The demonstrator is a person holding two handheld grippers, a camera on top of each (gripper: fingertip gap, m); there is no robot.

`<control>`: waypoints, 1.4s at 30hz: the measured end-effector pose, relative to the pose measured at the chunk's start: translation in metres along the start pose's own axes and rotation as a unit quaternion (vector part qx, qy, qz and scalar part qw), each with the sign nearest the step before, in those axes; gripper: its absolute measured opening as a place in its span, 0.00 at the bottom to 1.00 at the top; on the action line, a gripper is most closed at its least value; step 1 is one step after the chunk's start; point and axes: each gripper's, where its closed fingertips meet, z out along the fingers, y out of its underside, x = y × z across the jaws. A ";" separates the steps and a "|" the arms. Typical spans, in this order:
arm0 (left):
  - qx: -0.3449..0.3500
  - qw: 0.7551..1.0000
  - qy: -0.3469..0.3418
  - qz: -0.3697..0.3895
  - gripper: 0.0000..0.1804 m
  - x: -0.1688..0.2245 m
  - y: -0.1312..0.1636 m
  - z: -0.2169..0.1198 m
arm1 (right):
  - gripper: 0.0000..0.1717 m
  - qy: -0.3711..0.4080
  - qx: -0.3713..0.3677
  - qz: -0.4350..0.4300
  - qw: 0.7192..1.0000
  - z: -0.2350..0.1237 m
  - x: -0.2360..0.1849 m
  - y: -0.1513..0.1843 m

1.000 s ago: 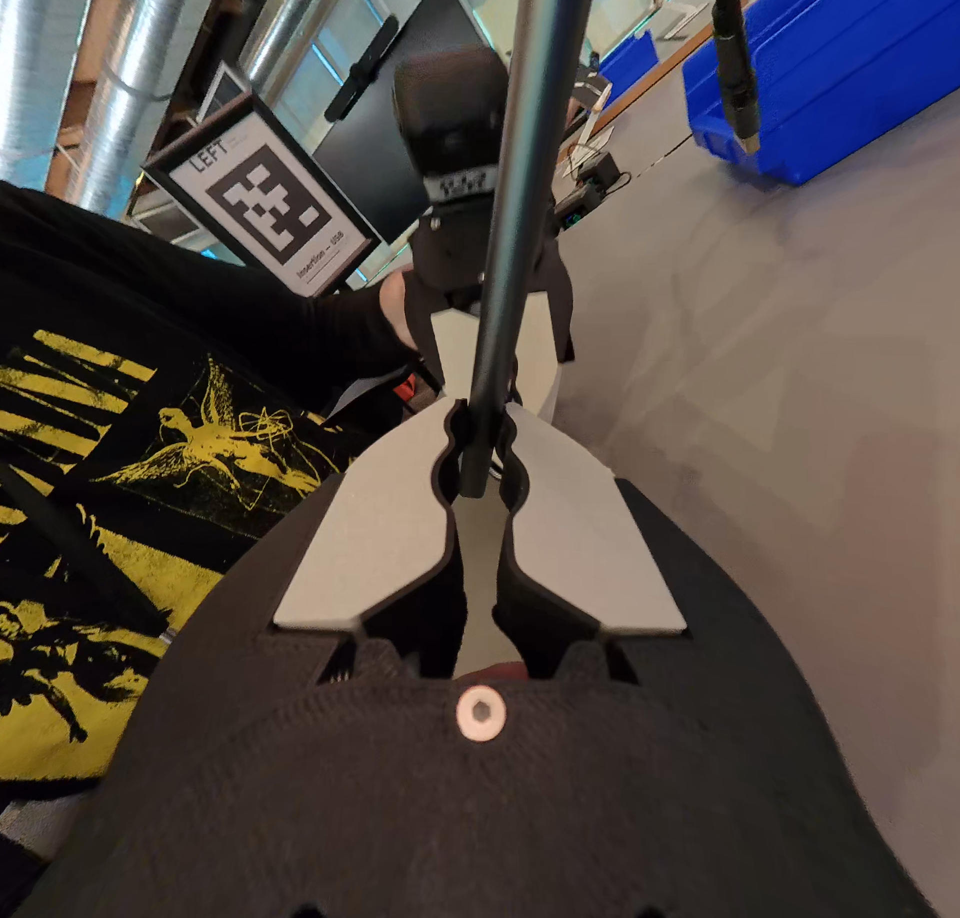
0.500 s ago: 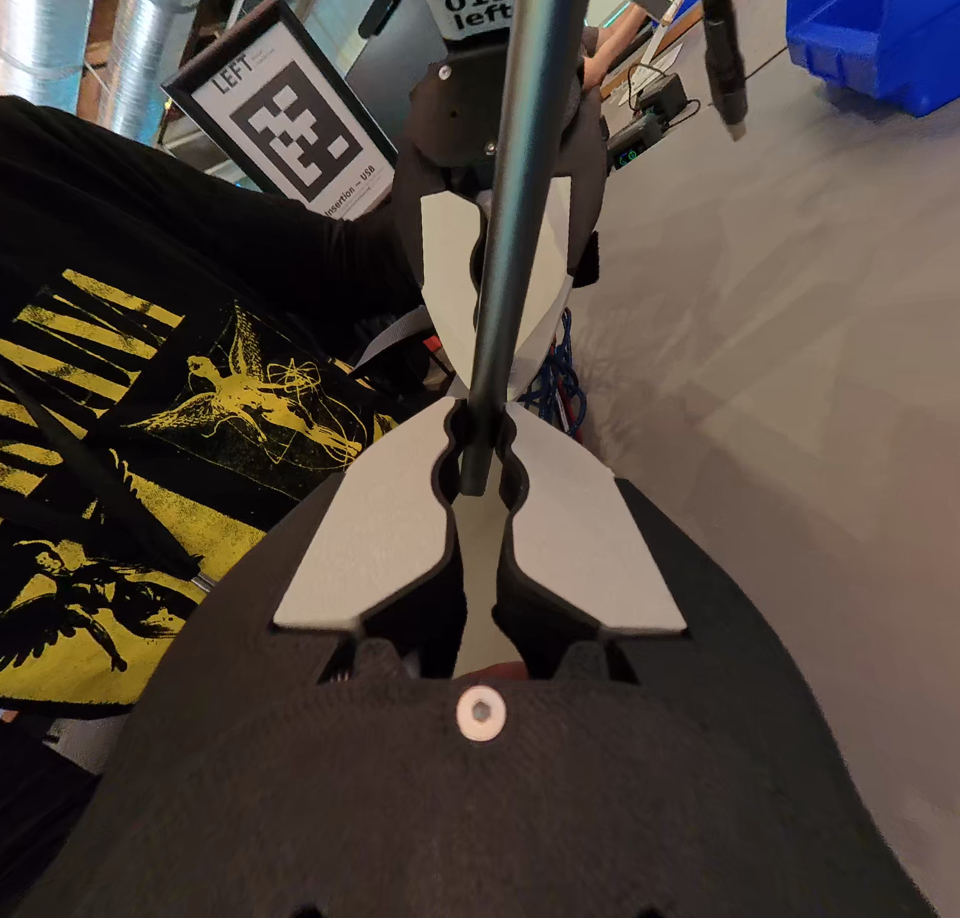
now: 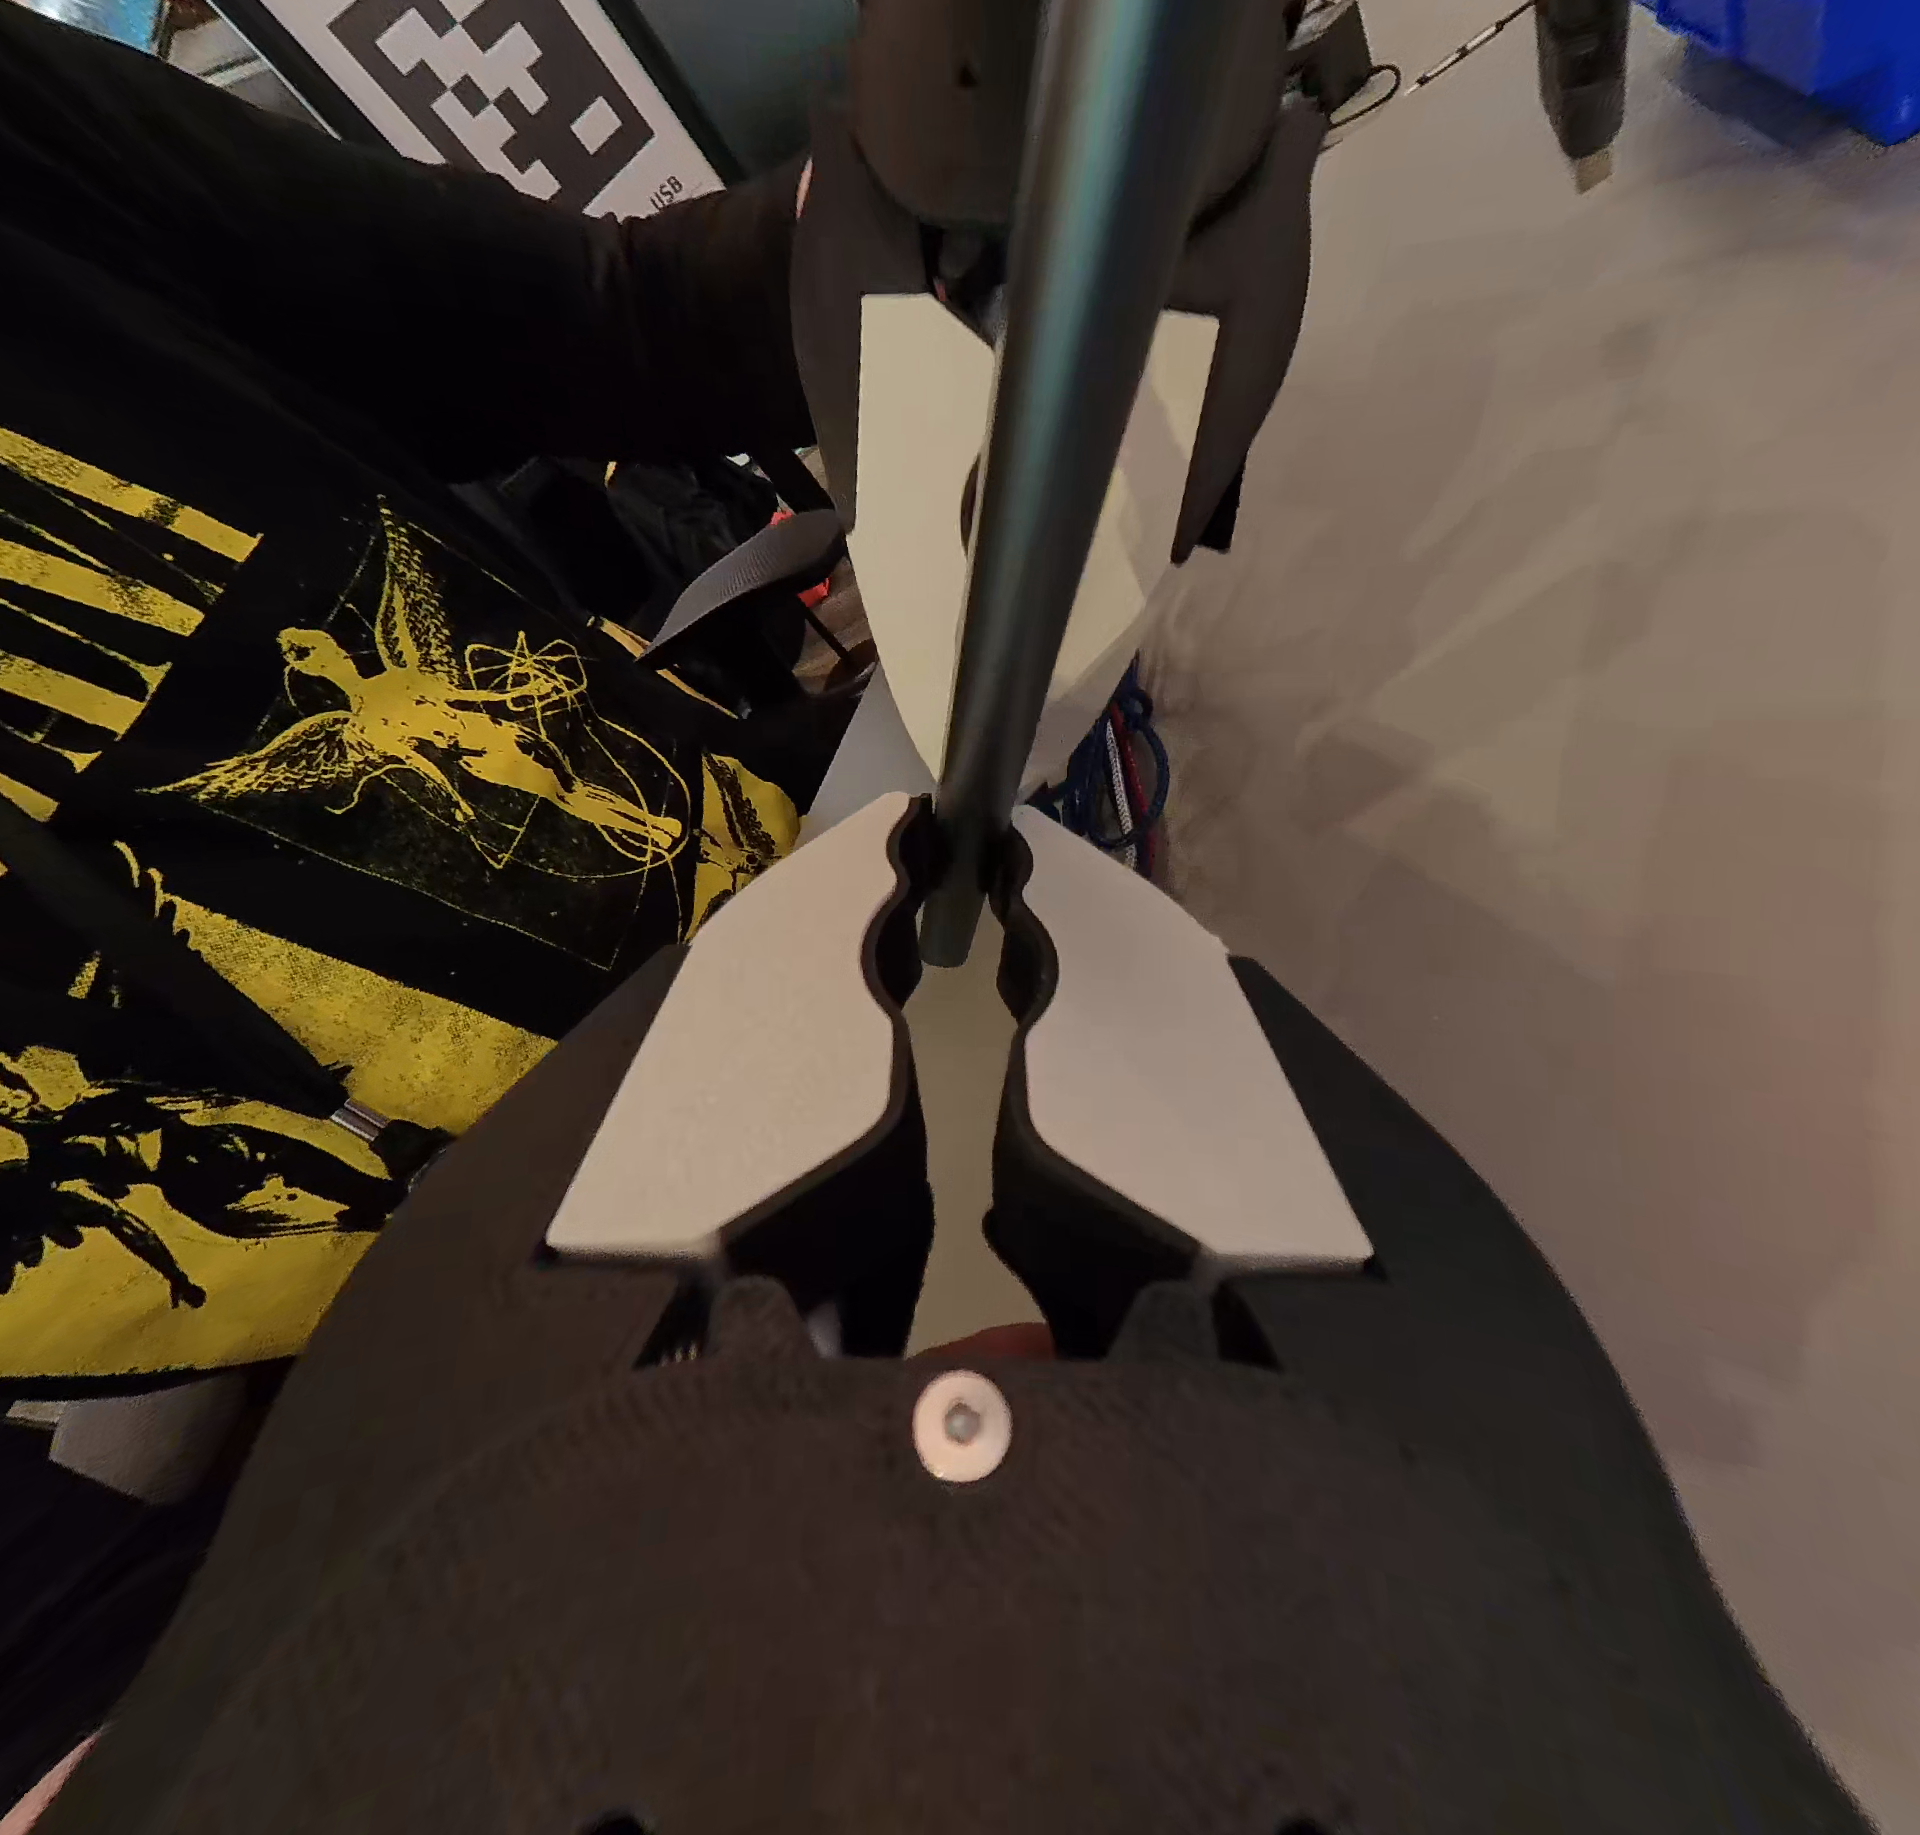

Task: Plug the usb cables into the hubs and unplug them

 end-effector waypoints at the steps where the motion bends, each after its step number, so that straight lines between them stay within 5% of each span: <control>1: 0.002 1.000 -0.003 -0.001 0.04 -0.001 0.000 0.001 | 0.06 0.003 -0.001 -0.001 1.000 0.000 0.000 0.000; 6: 0.031 0.996 -0.082 0.024 0.03 -0.014 -0.005 -0.008 | 0.06 0.010 0.023 0.007 1.000 -0.005 0.006 -0.005; 10: 0.006 0.958 -0.268 0.097 0.03 -0.043 0.005 -0.020 | 0.06 0.021 0.053 0.023 0.998 -0.014 0.013 -0.012; 12: -0.014 0.906 -0.393 0.155 0.03 -0.062 0.007 -0.033 | 0.06 0.028 0.060 0.033 0.997 -0.016 0.018 -0.012; 14: -0.039 0.790 -0.549 0.271 0.03 -0.076 -0.003 -0.058 | 0.06 0.033 0.068 0.046 0.996 -0.017 0.023 -0.013; 18: -0.045 0.653 -0.648 0.389 0.03 -0.065 -0.021 -0.066 | 0.06 0.010 0.101 0.093 0.990 -0.017 0.027 -0.019; 25: -0.080 0.521 -0.674 0.517 0.03 -0.049 -0.049 -0.077 | 0.06 -0.078 0.148 0.163 0.972 -0.001 0.019 -0.031; 42: -0.160 0.410 -0.666 0.602 0.03 -0.056 -0.069 -0.092 | 0.06 -0.117 0.231 0.217 0.941 -0.007 0.023 -0.052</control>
